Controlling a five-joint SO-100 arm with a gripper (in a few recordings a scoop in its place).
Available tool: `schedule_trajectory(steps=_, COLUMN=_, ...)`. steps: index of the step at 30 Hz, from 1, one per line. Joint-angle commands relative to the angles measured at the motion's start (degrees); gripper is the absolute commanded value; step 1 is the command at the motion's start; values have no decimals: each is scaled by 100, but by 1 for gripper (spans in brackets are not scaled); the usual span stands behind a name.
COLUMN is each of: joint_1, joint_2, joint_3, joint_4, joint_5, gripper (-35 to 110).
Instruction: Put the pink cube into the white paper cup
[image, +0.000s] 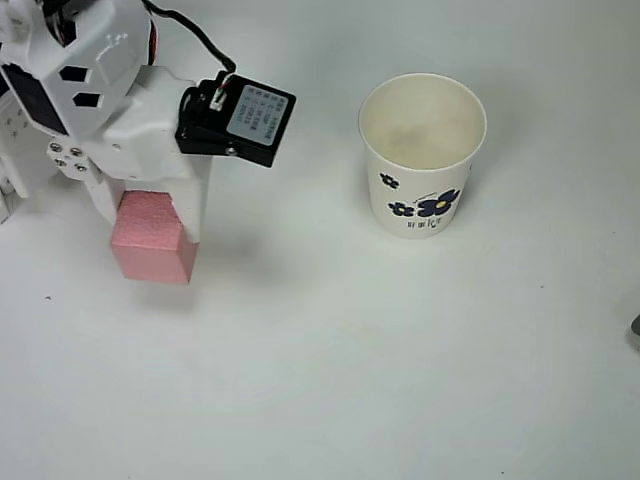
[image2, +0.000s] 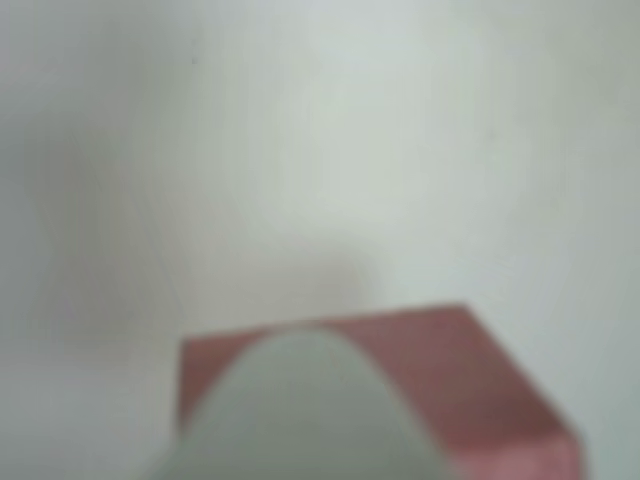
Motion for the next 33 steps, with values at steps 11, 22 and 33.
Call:
schedule_trajectory(steps=11, joint_1=-835, joint_2=-853, joint_3=-2250, joint_4=756, joint_5=114, gripper=16)
schedule_trajectory(steps=22, joint_1=-1380, joint_2=-1942, joint_3=-3902, joint_4=1160, joint_5=70, gripper=16)
schedule_trajectory(steps=33, joint_1=-1819, joint_2=-2944, joint_3=-5388, joint_4=1670, joint_5=9, gripper=16)
